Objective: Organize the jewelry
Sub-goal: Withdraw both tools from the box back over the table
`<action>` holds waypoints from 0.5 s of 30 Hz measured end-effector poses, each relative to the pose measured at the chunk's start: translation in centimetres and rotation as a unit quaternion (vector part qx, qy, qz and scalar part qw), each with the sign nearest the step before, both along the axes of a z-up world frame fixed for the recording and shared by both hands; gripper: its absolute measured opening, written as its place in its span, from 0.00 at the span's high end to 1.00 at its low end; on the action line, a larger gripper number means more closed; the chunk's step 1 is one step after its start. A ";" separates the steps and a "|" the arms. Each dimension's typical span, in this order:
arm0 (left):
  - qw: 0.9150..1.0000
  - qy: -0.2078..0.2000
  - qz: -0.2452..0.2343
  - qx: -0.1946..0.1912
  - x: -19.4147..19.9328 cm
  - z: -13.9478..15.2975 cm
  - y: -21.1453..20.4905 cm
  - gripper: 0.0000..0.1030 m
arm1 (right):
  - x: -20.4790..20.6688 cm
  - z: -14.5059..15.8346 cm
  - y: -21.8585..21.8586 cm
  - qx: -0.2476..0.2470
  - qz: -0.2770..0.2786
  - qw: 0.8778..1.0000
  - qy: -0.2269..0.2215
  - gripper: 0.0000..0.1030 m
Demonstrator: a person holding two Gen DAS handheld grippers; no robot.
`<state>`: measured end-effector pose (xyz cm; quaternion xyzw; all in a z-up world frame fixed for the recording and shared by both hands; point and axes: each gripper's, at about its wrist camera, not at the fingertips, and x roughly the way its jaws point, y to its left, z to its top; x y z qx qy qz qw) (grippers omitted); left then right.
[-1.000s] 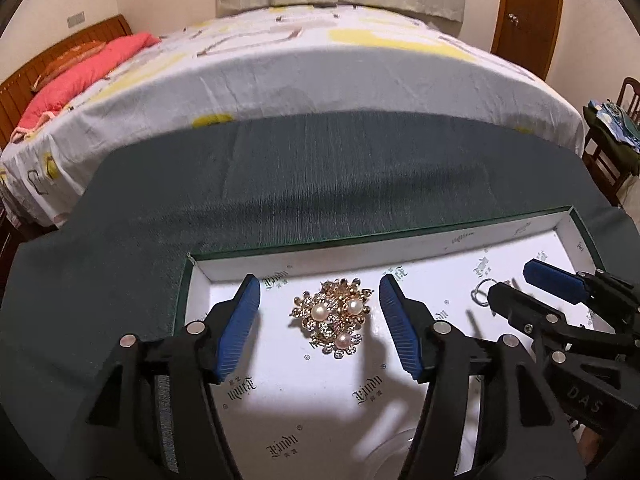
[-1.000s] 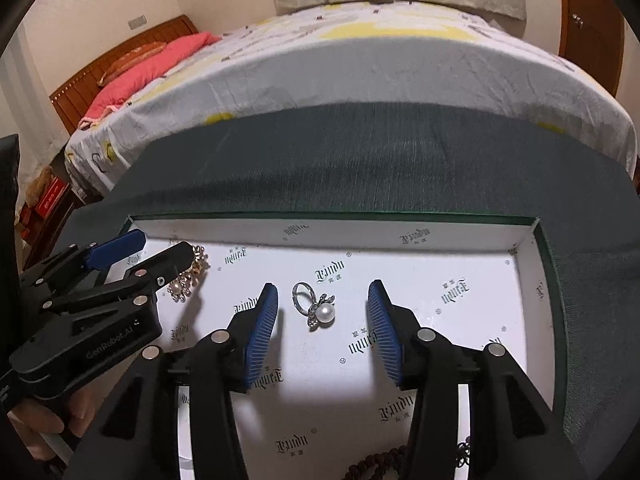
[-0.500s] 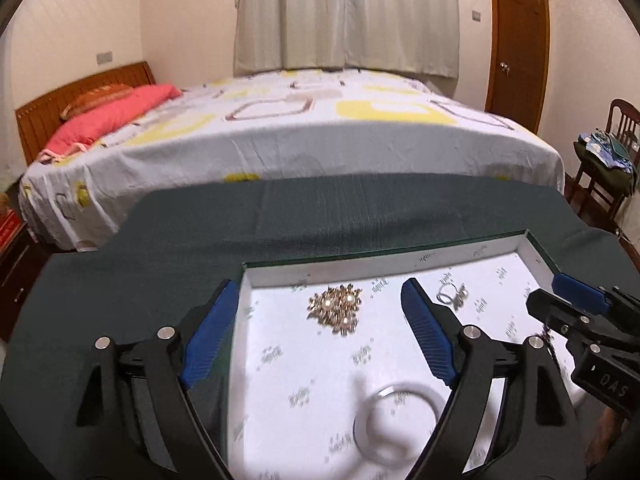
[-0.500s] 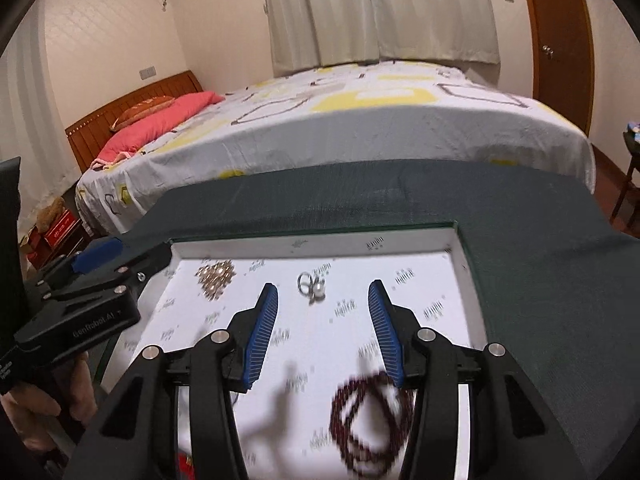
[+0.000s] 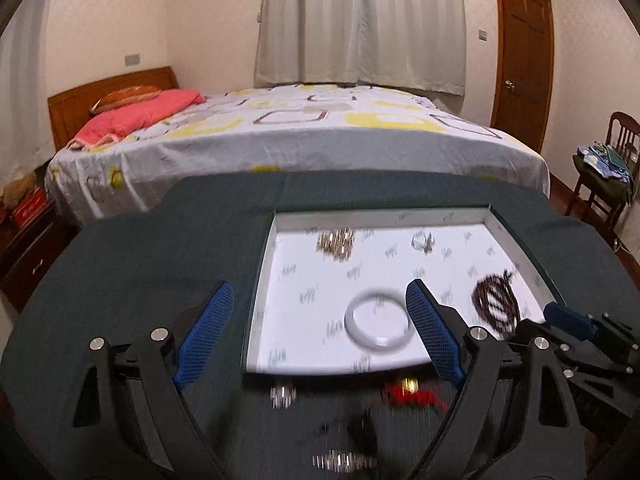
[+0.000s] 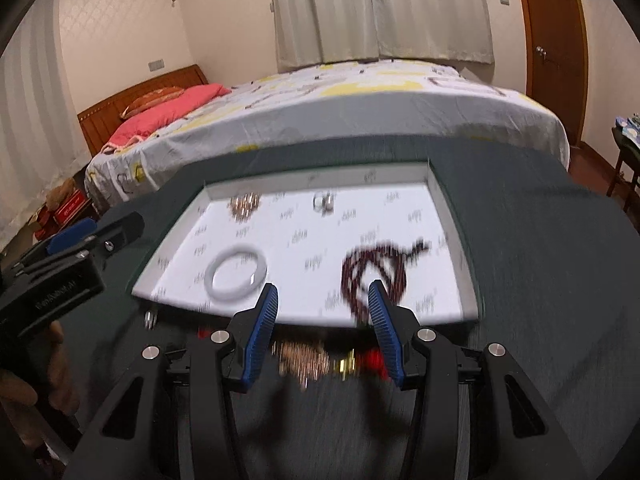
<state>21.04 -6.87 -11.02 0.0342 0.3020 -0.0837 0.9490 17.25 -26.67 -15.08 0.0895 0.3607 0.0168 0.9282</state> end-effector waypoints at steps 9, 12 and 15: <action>0.999 0.038 0.023 0.002 -3.8 -3.1 1.7 0.16 | -2.0 -3.0 0.8 0.003 0.009 0.999 0.035 0.54; 0.998 0.049 0.035 0.004 -4.2 -4.0 2.4 0.16 | -1.9 -2.9 1.2 -0.001 0.013 0.999 0.033 0.54; 0.998 0.050 0.040 0.002 -4.1 -4.1 2.9 0.17 | -1.8 -2.8 1.1 0.000 0.011 0.999 0.033 0.54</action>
